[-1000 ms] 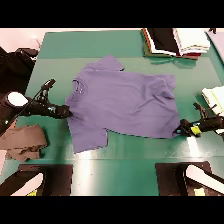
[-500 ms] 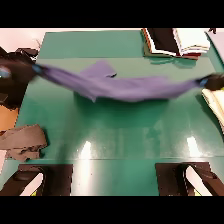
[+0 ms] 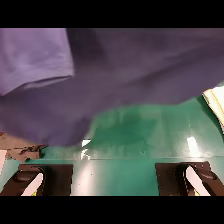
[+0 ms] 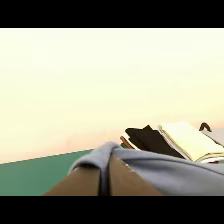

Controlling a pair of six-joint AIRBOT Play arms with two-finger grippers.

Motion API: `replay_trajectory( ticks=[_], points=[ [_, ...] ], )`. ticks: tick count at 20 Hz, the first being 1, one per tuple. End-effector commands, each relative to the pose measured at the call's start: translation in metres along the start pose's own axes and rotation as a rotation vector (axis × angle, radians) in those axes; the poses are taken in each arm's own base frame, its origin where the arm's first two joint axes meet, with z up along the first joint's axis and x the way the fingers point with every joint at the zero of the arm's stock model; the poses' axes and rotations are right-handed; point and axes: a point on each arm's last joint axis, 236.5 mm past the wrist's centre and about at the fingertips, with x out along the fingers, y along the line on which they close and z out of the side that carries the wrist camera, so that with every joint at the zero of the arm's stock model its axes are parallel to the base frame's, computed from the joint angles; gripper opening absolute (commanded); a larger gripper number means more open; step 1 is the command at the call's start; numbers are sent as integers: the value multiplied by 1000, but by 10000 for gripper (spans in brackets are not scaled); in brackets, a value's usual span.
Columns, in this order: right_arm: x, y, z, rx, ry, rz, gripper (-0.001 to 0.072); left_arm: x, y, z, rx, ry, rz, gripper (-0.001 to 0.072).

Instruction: Fold the shirts.

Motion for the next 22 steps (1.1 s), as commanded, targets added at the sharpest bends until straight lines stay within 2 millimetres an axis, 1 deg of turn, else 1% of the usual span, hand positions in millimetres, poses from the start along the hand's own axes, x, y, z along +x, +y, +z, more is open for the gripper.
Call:
replay_trajectory(
  ticks=[1, 2, 3, 4, 5, 6, 7, 8, 9, 10, 11, 12, 13, 14, 15, 16, 17, 18, 19, 20, 21, 22],
  points=[
    [16, -9, -12, 21, 120, 10, 14, 25, 21, -32, -8, 130, 49, 25],
    [32, -14, -24, 46, 179, 25, 14, 46, 31, -64, -29, 238, 55, 26],
    [53, -20, -41, 74, 251, 42, 14, 67, 41, -98, -55, 344, 58, 26],
    [74, -26, -60, 102, 315, 57, 14, 89, 53, -137, -85, 456, 63, 26],
    [97, -32, -84, 138, 389, 73, 14, 109, 64, -174, -115, 553, 70, 26],
    [120, -37, -112, 176, 470, 92, 14, 128, 76, -217, -150, 651, 80, 26],
    [142, -39, -147, 218, 565, 115, 14, 142, 85, -258, -185, 741, 86, 26],
    [161, -38, -180, 255, 650, 141, 14, 156, 95, -303, -222, 829, 98, 26],
    [181, -33, -218, 291, 738, 169, 15, 165, 103, -344, -255, 906, 105, 26],
    [199, -28, -250, 321, 806, 191, 14, 174, 109, -386, -294, 981, 107, 26],
    [217, -20, -283, 344, 869, 214, 14, 180, 114, -423, -325, 1041, 113, 26],
    [232, -12, -311, 360, 916, 230, 14, 185, 119, -459, -344, 1098, 110, 26],
    [249, -8, -334, 374, 943, 234, 14, 190, 121, -488, -355, 1141, 98, 26],
    [267, -7, -349, 384, 948, 231, 14, 197, 126, -512, -350, 1164, 88, 26],
    [283, -7, -359, 392, 946, 227, 14, 203, 131, -526, -345, 1170, 90, 26],
    [295, -9, -363, 405, 946, 219, 14, 210, 136, -533, -339, 1159, 96, 26],
    [306, -13, -361, 403, 938, 219, 14, 219, 141, -532, -335, 1133, 104, 26],
    [314, -15, -355, 401, 921, 223, 14, 227, 145, -527, -322, 1098, 113, 26],
    [319, -18, -348, 392, 907, 223, 14, 231, 147, -520, -312, 1080, 115, 26],
    [319, -20, -341, 374, 896, 224, 14, 229, 147, -514, -313, 1088, 110, 26],
    [315, -25, -335, 351, 895, 228, 14, 222, 150, -511, -315, 1117, 110, 26],
    [307, -28, -333, 348, 909, 236, 14, 210, 151, -513, -332, 1163, 105, 26]
  ],
)
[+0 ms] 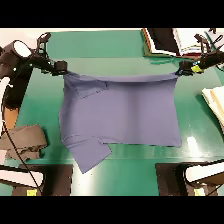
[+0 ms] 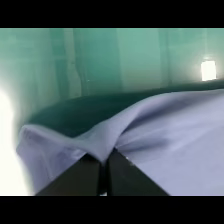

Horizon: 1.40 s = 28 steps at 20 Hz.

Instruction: Fold the shirts.

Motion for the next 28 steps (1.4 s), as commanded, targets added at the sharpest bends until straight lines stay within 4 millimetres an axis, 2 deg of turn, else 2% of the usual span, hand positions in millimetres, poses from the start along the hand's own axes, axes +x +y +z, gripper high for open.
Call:
replay_trajectory(
  ticks=[1, 4, 6, 8, 10, 12, 13, 14, 15, 16, 18, 20, 21, 23, 26, 27, 28],
  points=[
    [-9, -6, -6, -31, 46, 4, 14, -3, 13, -21, -13, 110, 2, 25],
    [-15, -19, -32, -44, 150, -56, 14, 9, 22, -66, -51, 252, -5, 26],
    [-8, -20, -46, -28, 161, -55, 14, 26, 21, -99, -57, 329, -11, 26],
    [3, -25, -67, -5, 189, -67, 14, 41, 22, -124, -68, 374, -11, 26],
    [15, -28, -86, 24, 188, -73, 15, 47, 24, -138, -85, 396, -12, 26],
    [24, -27, -98, 43, 167, -72, 18, 47, 27, -141, -105, 407, 5, 28],
    [28, -23, -99, 52, 148, -60, 98, 47, 27, -141, -107, 409, 6, 107],
    [29, -22, -97, 61, 120, -58, 371, 45, 26, -142, -114, 417, 5, 446],
    [27, -20, -94, 80, 98, -51, 475, 42, 26, -143, -121, 423, 8, 545],
    [22, -17, -92, 84, 89, -52, 475, 35, 26, -144, -116, 431, 11, 545],
    [5, -8, -95, 68, 88, -46, 473, 9, 27, -143, -84, 416, 54, 545],
    [-20, 7, -106, 44, 99, -35, 472, -21, 29, -152, -77, 373, 107, 545],
    [-31, 13, -111, 34, 91, -34, 472, -34, 30, -168, -89, 368, 128, 545],
    [-47, 24, -118, 12, 45, -40, 472, -53, 26, -222, -118, 402, 134, 545],
    [-58, 35, -125, -15, -41, -54, 470, -66, 22, -305, -196, 474, 136, 546],
    [-60, 36, -127, -14, -66, -60, 469, -68, 18, -328, -232, 493, 127, 545],
    [-61, 39, -130, -10, -80, -52, 445, -68, 10, -343, -260, 504, 98, 545]
  ],
)
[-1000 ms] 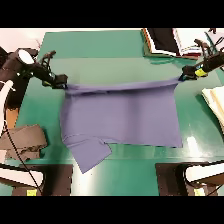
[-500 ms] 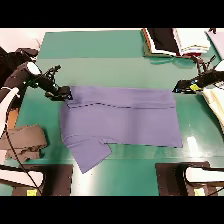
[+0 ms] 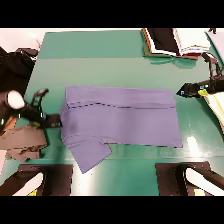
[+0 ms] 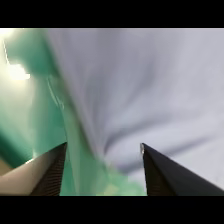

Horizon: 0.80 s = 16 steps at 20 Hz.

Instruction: Fold the shirts.

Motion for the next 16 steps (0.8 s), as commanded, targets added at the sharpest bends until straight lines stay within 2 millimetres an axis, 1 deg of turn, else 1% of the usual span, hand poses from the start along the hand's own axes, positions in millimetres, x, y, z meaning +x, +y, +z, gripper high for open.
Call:
replay_trajectory(
  ticks=[1, 3, 7, 8, 11, 12, 14, 15, 16],
  points=[
    [-9, 11, -6, 5, -81, 15, 445, 26, -9, -65, -94, 58, -83, 546],
    [-12, 14, -9, 29, -97, 34, 445, 35, -27, -74, -126, 74, -168, 545],
    [-17, 14, -11, 41, -103, 43, 445, 53, -46, -81, -76, 63, -181, 545],
    [-17, 14, -11, 40, -103, 43, 445, 57, -49, -82, -74, 57, -179, 545],
    [-17, 15, -15, 40, -88, 48, 442, 66, -49, -97, -56, 98, -165, 545],
    [-17, 16, -15, 40, -87, 48, 442, 68, -49, -98, -62, 96, -164, 545],
    [-17, 16, -15, 40, -86, 49, 441, 69, -51, -86, -75, 48, -173, 544],
    [-16, 16, -17, 39, -79, 50, 441, 69, -51, -81, -86, 27, -176, 526],
    [-16, 17, -20, 38, -67, 53, 441, 68, -52, -78, -93, 17, -179, 340]
  ],
)
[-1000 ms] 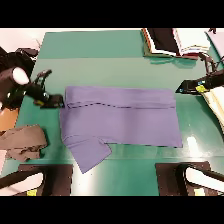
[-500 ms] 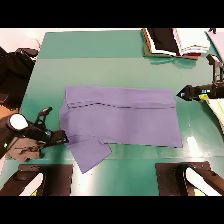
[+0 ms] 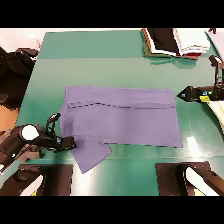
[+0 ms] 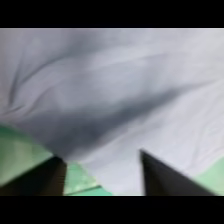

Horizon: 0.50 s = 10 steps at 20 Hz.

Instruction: Fold the shirts.

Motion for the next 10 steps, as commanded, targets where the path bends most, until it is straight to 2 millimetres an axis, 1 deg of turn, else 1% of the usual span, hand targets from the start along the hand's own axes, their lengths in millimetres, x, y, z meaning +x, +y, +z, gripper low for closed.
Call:
replay_trajectory(
  ticks=[1, 2, 3, 4, 6, 7, 8, 9, 10],
  points=[
    [-1, -1, -10, -4, 40, -2, 441, -1, -4, 13, -7, -54, -9, 173],
    [-2, -6, -16, -9, 65, -12, 441, -4, -7, 16, 1, -64, -11, 33],
    [-3, -13, -25, 1, 98, -26, 441, -9, -11, 20, 26, -73, -17, 26],
    [-3, -24, -39, 28, 143, -44, 441, -15, -15, 23, 49, -79, -19, 25],
    [1, -56, -80, 111, 259, -97, 441, -28, -26, 31, 95, -100, -29, 25],
    [3, -74, -108, 170, 330, -125, 443, -34, -30, 35, 113, -111, -35, 25],
    [5, -85, -134, 214, 392, -127, 485, -38, -34, 38, 132, -123, -40, 25],
    [7, -94, -161, 276, 448, -125, 570, -40, -36, 41, 136, -134, -43, 25],
    [10, -98, -182, 341, 488, -111, 569, -41, -37, 43, 137, -141, -45, 25]
  ],
)
